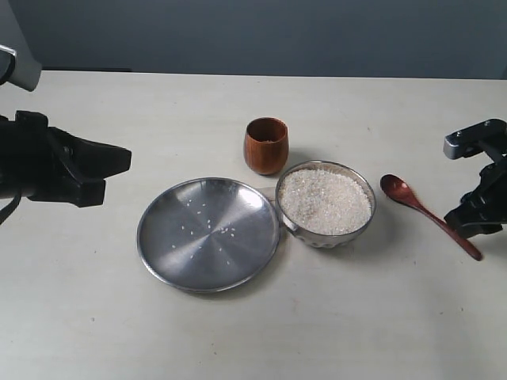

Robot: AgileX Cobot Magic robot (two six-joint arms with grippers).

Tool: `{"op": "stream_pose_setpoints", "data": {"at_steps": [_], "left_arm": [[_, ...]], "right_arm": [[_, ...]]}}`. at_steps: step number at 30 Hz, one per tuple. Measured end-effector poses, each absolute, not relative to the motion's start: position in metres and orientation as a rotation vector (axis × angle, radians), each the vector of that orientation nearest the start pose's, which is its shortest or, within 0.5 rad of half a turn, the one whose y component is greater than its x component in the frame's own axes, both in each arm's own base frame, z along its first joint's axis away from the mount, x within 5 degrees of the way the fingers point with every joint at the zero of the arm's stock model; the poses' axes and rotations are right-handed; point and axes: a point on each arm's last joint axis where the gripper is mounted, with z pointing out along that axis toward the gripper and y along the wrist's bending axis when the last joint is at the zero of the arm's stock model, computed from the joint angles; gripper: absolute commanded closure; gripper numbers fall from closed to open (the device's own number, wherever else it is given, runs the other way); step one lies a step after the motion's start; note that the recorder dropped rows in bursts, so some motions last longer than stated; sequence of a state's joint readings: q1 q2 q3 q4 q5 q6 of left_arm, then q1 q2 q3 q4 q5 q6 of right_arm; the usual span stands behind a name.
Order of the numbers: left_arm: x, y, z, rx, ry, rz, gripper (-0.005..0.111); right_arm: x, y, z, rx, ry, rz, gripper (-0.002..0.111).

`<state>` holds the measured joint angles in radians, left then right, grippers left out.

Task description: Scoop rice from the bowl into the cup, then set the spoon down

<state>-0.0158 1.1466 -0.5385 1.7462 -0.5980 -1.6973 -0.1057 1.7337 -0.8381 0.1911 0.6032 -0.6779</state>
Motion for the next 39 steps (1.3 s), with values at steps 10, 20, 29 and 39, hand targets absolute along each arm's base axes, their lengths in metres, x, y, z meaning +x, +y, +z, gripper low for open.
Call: {"op": "stream_pose_setpoints", "data": {"at_steps": [10,20,29,39], "left_arm": [[0.207,-0.054,0.245,0.43,2.107,-0.606,0.106],[0.207,-0.054,0.245,0.43,2.107,-0.606,0.106],[0.207,-0.054,0.245,0.43,2.107,-0.606,0.106],[0.208,-0.053,0.245,0.428,2.107,-0.603,0.106]], "right_arm": [[0.287,-0.024,0.126,-0.707,2.921,0.038,0.084],[0.288,-0.025,0.116,-0.72,2.945,0.042,0.068],[0.292,-0.026,0.115,-0.713,2.911,0.015,0.068],[0.299,-0.025,0.105,-0.716,2.905,0.033,0.093]]}}
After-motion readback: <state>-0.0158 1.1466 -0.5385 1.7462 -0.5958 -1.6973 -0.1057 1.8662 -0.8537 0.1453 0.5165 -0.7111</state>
